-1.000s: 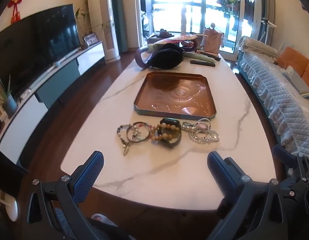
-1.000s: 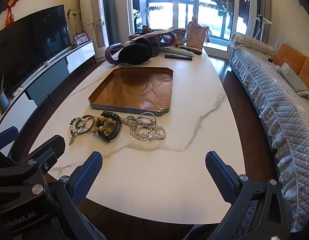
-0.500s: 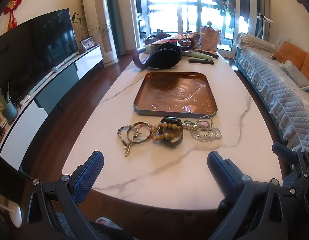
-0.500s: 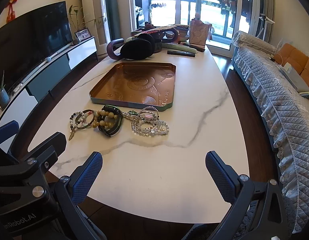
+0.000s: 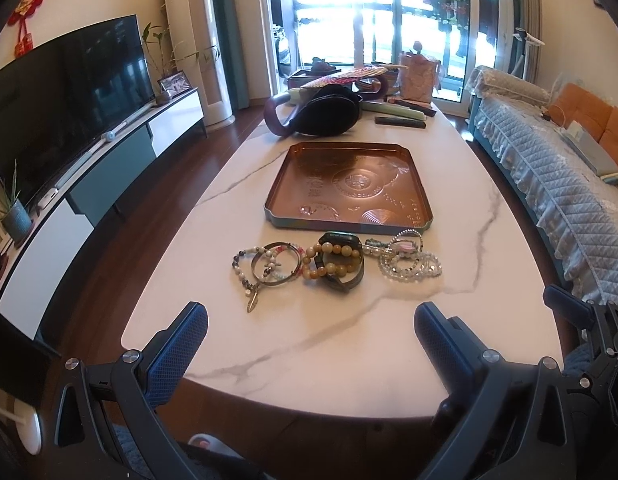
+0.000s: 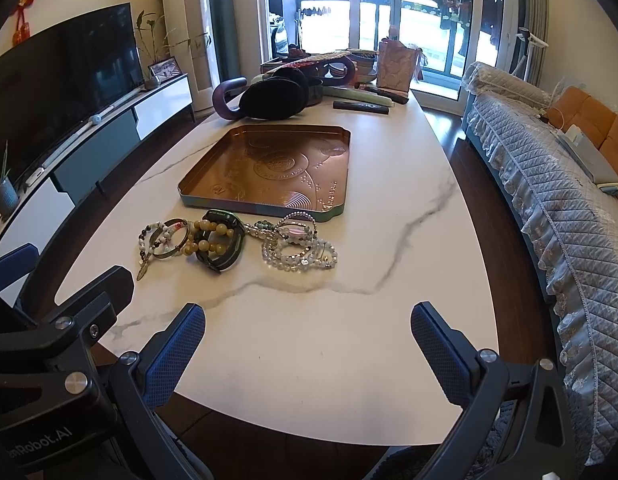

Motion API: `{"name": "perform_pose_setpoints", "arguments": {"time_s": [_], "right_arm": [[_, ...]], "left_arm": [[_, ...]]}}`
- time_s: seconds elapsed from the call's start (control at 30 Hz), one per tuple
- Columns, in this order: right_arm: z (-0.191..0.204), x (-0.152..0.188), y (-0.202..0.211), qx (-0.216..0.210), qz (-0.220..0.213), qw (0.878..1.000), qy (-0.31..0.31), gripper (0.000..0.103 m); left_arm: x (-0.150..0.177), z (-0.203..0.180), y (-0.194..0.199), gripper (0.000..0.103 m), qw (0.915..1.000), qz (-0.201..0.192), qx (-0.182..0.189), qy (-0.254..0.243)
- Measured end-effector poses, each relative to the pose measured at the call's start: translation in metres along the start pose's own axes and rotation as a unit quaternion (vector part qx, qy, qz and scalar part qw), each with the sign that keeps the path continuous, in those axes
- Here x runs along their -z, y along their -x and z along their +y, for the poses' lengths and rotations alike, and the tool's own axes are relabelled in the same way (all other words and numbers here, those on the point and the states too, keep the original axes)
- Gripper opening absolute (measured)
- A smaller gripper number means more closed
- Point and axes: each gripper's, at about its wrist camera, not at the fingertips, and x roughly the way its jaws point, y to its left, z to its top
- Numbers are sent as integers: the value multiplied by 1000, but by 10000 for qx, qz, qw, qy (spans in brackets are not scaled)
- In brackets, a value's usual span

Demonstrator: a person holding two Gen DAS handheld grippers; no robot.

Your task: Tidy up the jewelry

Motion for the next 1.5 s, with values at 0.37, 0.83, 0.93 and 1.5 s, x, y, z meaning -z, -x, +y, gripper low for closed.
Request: {"name": "perform_pose_setpoints", "arguments": {"time_s": [0.37,0.83,0.93,1.5], "right_arm": [[0,0,0,8,-8,10000,11,103],[-1,0,-1,40,-23,10000,24,103],[-1,0,0,36,-25,10000,28,103],[-2,0,-2,8,-11,10000,9,103]], "left_arm": [[0,-1,-1,102,10000,-22,21,-11],[0,-3,-1,102,10000,-43,-22,-24],[0,-3,-1,102,10000,-46,-20,-20],[1,-6,-5,101,10000,-21,-11,-16]]}}
